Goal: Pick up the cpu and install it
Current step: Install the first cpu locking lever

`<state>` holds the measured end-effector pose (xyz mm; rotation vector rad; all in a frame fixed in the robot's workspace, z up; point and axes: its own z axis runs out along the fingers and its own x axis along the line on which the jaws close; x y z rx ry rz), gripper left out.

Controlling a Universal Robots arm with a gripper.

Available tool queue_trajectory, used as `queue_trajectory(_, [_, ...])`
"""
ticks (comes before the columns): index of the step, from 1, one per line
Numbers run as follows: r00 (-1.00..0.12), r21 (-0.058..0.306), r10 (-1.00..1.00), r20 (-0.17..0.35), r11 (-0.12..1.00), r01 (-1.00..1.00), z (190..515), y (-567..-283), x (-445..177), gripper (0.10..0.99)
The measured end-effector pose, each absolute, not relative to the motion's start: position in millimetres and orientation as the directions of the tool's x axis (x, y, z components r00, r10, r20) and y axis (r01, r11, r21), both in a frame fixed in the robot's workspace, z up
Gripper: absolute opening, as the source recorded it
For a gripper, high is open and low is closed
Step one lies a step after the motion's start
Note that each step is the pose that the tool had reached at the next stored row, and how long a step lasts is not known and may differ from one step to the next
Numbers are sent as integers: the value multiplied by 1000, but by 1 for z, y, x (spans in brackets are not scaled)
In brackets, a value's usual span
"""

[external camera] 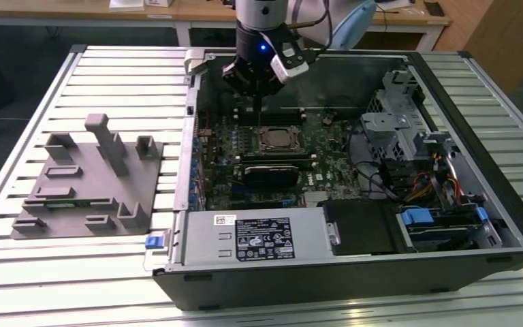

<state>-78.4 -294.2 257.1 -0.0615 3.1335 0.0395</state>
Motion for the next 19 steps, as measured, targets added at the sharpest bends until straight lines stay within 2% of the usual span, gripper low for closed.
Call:
queue_trajectory(15, [-999, 28, -39, -8, 999, -39, 257, -294, -67, 106])
queue_trajectory(19, [-999, 88, -39, -10, 995, -39, 257, -296, -67, 106])
